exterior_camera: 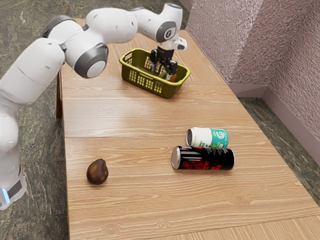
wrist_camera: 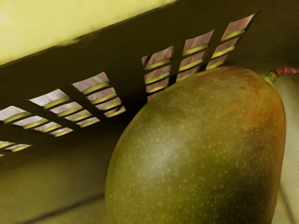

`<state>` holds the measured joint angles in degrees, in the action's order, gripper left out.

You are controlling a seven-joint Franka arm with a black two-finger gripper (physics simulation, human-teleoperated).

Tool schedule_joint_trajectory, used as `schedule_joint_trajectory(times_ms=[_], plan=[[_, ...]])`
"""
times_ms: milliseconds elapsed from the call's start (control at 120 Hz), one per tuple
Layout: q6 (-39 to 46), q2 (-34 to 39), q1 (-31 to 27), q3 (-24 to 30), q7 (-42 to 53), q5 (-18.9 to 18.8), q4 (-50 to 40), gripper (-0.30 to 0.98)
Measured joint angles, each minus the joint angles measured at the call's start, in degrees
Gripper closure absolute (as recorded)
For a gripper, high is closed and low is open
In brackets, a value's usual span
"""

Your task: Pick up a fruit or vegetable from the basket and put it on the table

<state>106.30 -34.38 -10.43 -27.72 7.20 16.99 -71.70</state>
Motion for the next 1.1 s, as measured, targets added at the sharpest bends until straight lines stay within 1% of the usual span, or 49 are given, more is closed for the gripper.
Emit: schedule_joint_trajectory(times_ms=[158,367,917,942,1025,1100], plan=[[1.7,-1.0,-0.3,0.1,0.0,0.4,0.5,0.00],[3.2,-1.6,-0.6,1.5,0.0,0.8,1.1,0.00],[4.0,-3.4,-1.0,2.0,-0.1,0.9,1.1,0.00],[4.0,-3.4,-1.0,2.0,-0.1,1.2,1.1,0.02],[4.1,-3.5,-1.0,1.9,-0.1,1.6,1.1,0.20],[4.1,-3.5,-1.0,1.9,-0.1,1.7,1.1,0.27]])
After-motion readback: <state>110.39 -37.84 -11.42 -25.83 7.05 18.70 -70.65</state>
